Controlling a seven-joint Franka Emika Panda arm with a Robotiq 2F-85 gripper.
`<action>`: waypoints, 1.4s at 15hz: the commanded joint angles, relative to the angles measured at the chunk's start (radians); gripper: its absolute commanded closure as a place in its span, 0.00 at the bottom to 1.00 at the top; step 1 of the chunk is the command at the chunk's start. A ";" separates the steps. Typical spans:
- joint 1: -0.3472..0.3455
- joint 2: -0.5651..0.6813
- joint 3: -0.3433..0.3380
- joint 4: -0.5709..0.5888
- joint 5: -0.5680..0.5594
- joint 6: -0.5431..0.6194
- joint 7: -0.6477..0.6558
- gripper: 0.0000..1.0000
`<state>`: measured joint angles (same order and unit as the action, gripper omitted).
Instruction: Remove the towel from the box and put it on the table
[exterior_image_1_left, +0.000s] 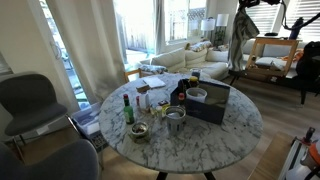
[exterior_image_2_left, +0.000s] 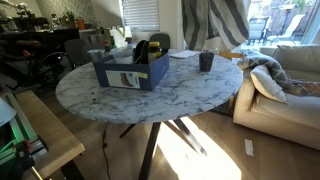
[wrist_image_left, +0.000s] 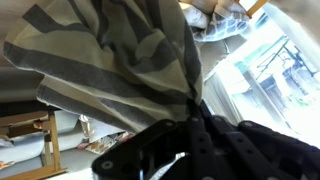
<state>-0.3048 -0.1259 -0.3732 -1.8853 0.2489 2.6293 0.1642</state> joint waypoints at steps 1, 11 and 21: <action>-0.012 0.129 0.014 -0.004 -0.004 0.045 0.067 0.99; -0.029 0.268 0.049 -0.040 0.071 -0.271 0.102 0.99; -0.123 0.527 0.117 0.179 0.513 -0.506 -0.066 0.99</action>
<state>-0.3837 0.2974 -0.2853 -1.8197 0.6665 2.1860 0.1236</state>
